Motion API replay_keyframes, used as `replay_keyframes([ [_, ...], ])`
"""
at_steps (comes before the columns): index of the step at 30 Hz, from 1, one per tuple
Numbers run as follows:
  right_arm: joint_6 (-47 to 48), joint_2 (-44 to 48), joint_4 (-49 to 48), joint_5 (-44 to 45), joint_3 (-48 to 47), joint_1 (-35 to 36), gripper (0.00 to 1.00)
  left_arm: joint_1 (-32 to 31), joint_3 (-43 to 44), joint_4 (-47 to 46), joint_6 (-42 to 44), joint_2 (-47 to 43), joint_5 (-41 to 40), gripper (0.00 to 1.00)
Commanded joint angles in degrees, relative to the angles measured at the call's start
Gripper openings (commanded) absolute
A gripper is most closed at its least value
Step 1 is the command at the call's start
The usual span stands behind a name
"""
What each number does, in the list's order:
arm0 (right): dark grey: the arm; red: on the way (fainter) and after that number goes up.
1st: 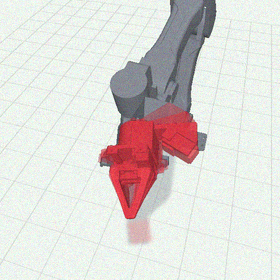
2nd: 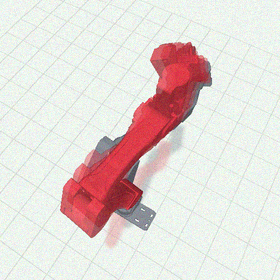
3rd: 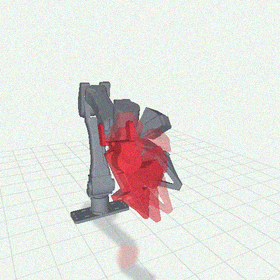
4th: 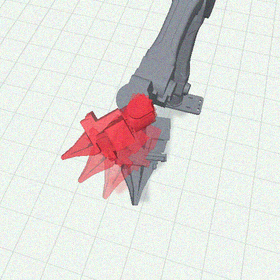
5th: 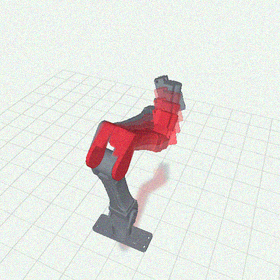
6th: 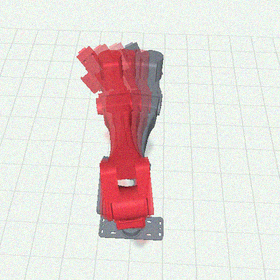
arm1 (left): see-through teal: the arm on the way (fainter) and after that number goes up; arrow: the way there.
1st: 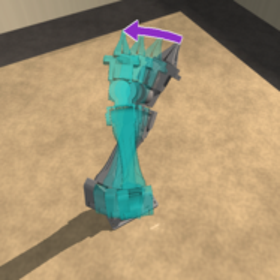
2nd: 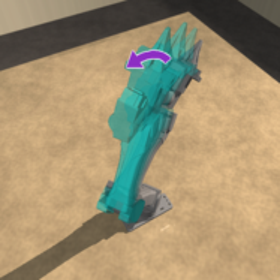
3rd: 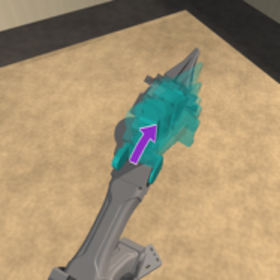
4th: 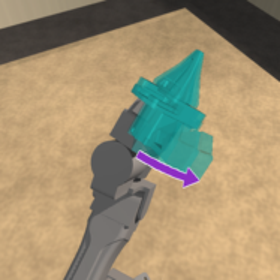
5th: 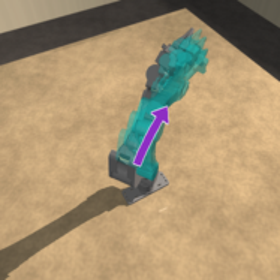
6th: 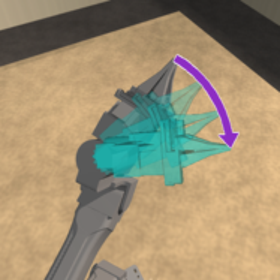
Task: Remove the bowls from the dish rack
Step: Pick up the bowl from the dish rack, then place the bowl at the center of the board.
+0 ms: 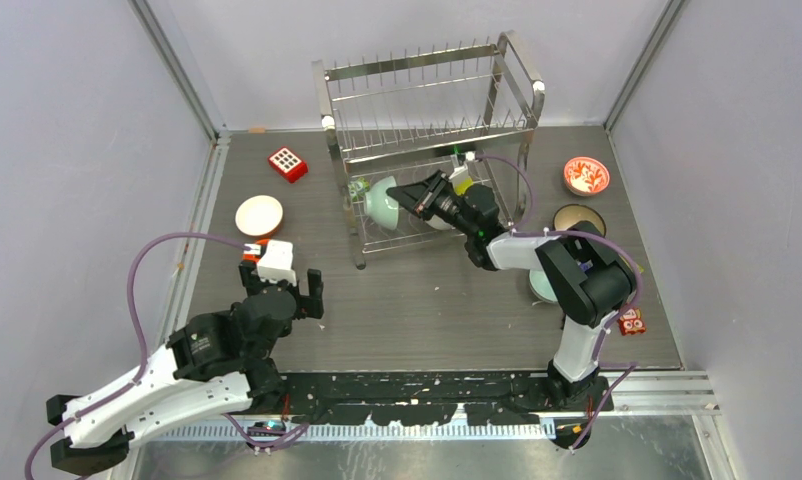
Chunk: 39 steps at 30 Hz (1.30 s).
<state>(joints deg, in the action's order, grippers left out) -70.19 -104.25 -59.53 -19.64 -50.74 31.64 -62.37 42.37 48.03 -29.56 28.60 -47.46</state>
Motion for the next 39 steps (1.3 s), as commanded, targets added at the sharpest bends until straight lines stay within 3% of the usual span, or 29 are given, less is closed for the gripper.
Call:
replay_keyframes([
  [1, -0.8, 4.0, -6.6, -1.4, -0.8, -0.2, 0.01, 0.1, 0.2, -1.5, -0.2, -0.4, -1.6, 0.92],
  [12, 0.8, 13.0, -2.6, -3.5, 5.4, 0.0, 0.01, 0.1, 0.1, -1.3, -0.6, -3.1, -2.3, 0.92],
  [26, 8.3, 28.6, 10.7, -5.7, 14.2, 1.6, 0.01, 0.0, 0.2, -0.9, -1.0, -3.2, -2.8, 0.92],
  [29, 13.5, 32.5, 18.8, -6.2, 13.4, 2.5, 0.01, 0.1, 0.2, -0.9, -1.0, -3.2, -3.0, 0.92],
  [39, 41.0, 47.1, 62.8, 2.4, 2.6, 13.9, 0.01, 0.1, 0.3, -0.9, -1.7, -3.4, -3.0, 0.93],
])
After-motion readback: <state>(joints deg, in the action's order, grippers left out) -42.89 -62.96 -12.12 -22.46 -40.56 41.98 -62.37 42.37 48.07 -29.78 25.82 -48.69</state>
